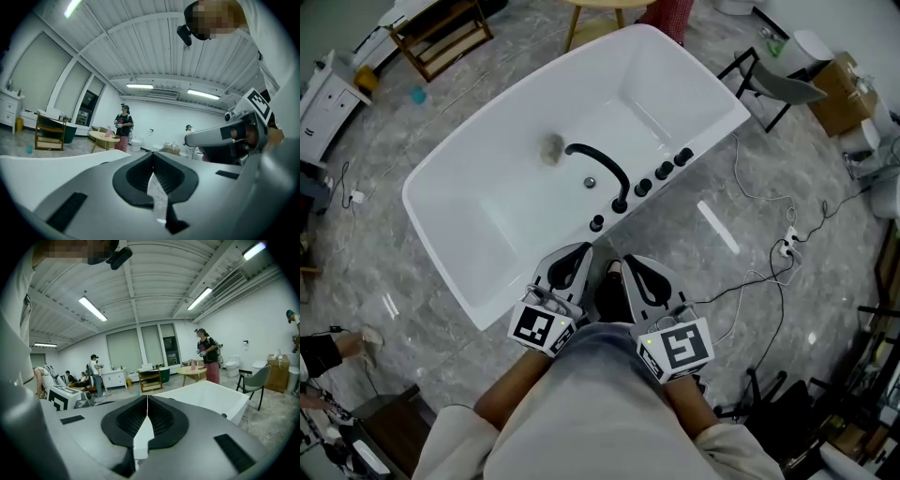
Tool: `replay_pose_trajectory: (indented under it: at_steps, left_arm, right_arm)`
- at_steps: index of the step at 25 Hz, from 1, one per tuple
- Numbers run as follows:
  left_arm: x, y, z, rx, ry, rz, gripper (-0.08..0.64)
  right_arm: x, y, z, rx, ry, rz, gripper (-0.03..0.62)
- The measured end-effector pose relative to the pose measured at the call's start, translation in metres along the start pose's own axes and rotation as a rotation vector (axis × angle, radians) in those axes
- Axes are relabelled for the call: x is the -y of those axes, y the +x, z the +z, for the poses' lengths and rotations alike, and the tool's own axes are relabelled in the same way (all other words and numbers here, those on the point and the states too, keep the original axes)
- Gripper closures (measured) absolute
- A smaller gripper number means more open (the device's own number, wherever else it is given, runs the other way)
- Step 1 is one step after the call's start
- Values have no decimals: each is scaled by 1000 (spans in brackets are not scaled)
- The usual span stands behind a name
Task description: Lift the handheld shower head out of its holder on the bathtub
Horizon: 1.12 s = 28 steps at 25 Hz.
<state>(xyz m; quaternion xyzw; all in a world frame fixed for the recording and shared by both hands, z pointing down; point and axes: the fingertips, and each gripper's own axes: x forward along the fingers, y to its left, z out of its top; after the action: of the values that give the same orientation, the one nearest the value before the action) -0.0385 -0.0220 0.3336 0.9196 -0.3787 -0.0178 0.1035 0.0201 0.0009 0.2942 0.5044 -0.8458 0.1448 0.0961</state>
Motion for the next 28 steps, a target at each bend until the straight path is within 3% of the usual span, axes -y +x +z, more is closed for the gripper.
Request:
replay_pose_trajectory:
  at_steps: [7, 12, 18, 22, 28]
  left_arm:
    - [-23, 32, -53, -58, 38, 106, 554]
    - [-38, 37, -100, -117, 67, 130, 546]
    - [-56, 44, -153, -194, 26, 158, 486]
    - [-63, 50, -190, -237, -46, 162, 383]
    - [-77, 63, -238, -319, -74, 192, 370]
  right_arm:
    - [29, 31, -4, -56, -13, 124, 573]
    - [34, 40, -15, -98, -29, 144, 573]
    - [35, 46, -28, -136, -28, 150, 572]
    - [34, 48, -39, -162, -25, 152, 574]
    - [38, 50, -52, -196, -18, 140, 573]
